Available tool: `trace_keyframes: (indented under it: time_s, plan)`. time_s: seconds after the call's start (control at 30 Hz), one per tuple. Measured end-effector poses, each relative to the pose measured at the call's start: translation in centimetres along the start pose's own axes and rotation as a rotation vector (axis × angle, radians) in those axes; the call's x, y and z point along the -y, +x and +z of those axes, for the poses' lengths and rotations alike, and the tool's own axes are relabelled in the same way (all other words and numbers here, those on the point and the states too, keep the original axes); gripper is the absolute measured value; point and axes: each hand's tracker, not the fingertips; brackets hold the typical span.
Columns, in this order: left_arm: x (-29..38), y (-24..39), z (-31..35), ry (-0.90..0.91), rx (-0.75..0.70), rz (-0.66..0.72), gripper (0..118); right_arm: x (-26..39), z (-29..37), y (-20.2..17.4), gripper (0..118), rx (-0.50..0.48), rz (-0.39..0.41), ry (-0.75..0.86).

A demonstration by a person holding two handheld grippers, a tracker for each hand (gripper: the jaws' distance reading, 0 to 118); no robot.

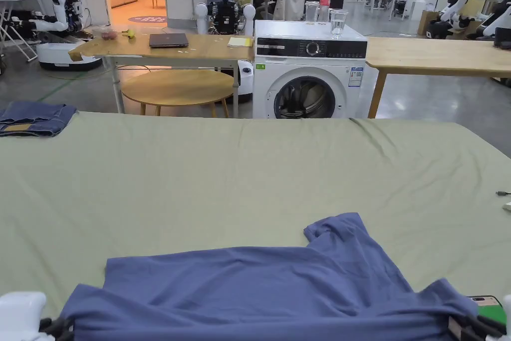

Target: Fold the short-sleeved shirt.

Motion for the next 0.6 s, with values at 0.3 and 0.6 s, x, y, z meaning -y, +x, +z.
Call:
trace_keyframes:
  time_s: [0.3,0.6]
  plan:
    - [6.4,-0.7,-2.1,-0.007,-0.065,0.027,105,5.3,-3.5,0.4,112,0.058,0.014,-0.096]
    - [0.6,5.8,2.9,0.239,-0.001,-0.09,111,0.3,0.8,-7.2,112,0.003,0.098,0.251]
